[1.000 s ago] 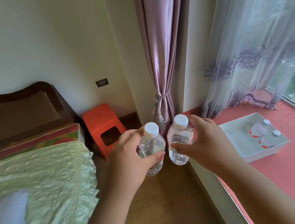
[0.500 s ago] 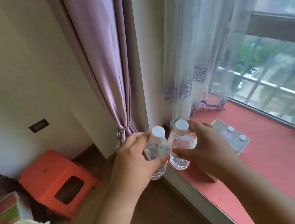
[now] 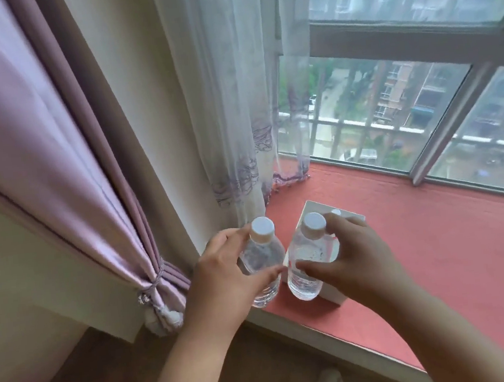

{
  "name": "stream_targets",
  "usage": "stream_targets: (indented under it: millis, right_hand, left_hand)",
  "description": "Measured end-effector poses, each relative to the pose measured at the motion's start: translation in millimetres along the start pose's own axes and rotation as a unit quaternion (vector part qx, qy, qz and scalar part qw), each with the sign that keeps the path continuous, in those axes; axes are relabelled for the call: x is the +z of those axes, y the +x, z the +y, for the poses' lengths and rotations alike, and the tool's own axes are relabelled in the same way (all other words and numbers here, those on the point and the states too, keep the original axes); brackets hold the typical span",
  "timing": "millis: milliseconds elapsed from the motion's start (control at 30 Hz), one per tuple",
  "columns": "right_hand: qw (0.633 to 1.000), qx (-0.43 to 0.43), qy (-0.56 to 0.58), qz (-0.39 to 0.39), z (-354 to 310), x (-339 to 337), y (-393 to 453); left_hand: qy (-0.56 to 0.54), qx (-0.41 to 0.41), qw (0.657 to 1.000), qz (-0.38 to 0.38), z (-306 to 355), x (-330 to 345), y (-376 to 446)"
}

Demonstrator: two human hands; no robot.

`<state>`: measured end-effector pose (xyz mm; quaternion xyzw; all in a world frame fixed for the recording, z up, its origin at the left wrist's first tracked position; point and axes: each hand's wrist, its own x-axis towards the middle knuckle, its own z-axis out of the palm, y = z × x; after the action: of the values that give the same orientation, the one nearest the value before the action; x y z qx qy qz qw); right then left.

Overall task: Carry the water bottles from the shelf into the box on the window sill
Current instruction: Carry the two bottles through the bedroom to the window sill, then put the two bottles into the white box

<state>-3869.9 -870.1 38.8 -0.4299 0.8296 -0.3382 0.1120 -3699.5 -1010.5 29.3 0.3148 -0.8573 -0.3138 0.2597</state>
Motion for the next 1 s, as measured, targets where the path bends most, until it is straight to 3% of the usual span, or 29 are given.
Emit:
stream_targets:
  millis: [367,667,1000]
  right_hand:
    - [0.997,0.063,0.036,0.026,69,-17,57]
    - [0.994,0.09,0.058,0.025,125,-32,100]
    - [0.974,0.193,0.111,0.049,192,-8,107]
  left_hand:
    - [0.021,0.029,0.998,-0.047,12,55,86]
    - [-0.034,0.013,0.998,-0.059,6,123,141]
    - [-0.05,0.029,0.987,-0.153,-24,204,196]
